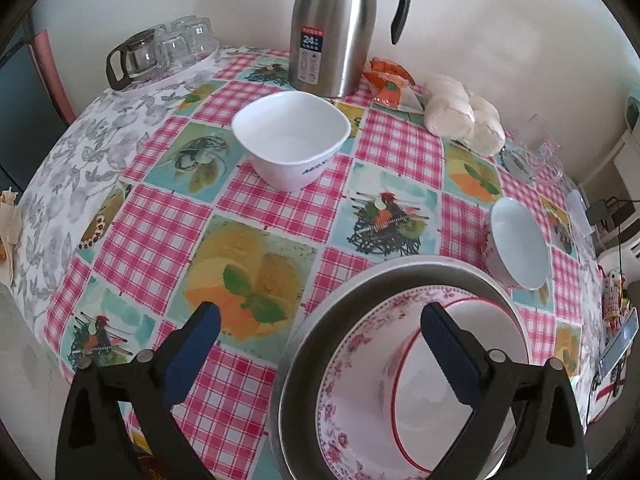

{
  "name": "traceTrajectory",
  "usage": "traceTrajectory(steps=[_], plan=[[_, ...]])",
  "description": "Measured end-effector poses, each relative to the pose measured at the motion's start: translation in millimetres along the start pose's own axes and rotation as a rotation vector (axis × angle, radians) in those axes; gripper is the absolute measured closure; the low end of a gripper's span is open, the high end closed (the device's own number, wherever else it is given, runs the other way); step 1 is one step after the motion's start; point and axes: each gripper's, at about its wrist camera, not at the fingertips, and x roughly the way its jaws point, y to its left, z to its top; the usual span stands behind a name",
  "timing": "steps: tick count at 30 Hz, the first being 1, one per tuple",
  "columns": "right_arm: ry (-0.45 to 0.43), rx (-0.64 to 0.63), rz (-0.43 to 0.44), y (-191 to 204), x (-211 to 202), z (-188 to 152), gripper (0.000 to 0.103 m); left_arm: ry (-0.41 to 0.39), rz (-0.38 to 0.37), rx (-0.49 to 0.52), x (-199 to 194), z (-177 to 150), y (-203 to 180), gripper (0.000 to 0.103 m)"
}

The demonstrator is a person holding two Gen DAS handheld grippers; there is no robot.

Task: Organize plates and bowls
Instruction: 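Move the right tool to the rim of the white square MAX bowl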

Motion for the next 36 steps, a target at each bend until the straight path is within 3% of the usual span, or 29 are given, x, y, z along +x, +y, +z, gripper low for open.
traceTrajectory(steps=[10, 21, 32, 36], plan=[[-0.023, 0.040, 0.002, -9.6, -1.5, 2.3, 0.000, 0.003, -0.009, -0.062, 3.8, 5.5, 16.5, 0.003], [-0.062, 0.063, 0.037, -9.5, -7.2, 5.8, 0.000, -0.058, -0.006, -0.119, 0.4, 23.2, 40.3, 0.003], [-0.133, 0.089, 0.059, 3.1, -22.2, 18.9, 0.000, -0.079, -0.041, -0.096, 2.1, 47.4, 53.7, 0.003], [-0.151, 0.083, 0.047, 14.8, -28.1, 29.0, 0.000, -0.130, -0.039, -0.079, -4.2, 60.8, 60.9, 0.003]])
